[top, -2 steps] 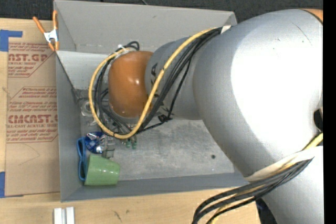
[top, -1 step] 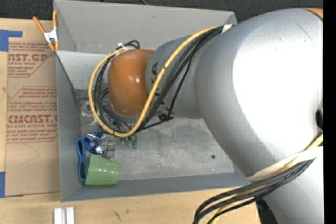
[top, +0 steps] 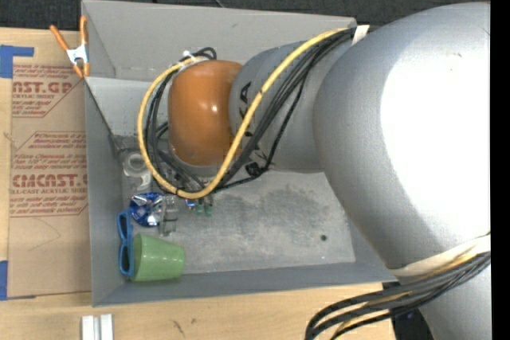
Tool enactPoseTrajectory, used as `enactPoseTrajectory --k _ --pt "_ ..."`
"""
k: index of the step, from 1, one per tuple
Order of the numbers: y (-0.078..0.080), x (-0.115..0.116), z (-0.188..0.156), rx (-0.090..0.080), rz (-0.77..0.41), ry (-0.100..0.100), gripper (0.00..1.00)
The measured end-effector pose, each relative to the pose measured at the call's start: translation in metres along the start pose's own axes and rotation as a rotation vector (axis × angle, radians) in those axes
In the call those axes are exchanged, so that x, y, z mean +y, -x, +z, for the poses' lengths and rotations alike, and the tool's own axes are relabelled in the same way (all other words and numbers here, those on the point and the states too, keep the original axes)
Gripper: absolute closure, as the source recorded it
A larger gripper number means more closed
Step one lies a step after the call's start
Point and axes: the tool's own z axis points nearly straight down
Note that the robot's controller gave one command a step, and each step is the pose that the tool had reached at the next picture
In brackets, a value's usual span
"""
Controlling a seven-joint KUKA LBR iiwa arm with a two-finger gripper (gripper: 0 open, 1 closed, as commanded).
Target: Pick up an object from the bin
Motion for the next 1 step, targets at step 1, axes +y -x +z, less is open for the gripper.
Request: enactPoseTrajectory --k 1 --pt "0.001 0.0005 -0.0298 0.0 0.0 0.0 1.0"
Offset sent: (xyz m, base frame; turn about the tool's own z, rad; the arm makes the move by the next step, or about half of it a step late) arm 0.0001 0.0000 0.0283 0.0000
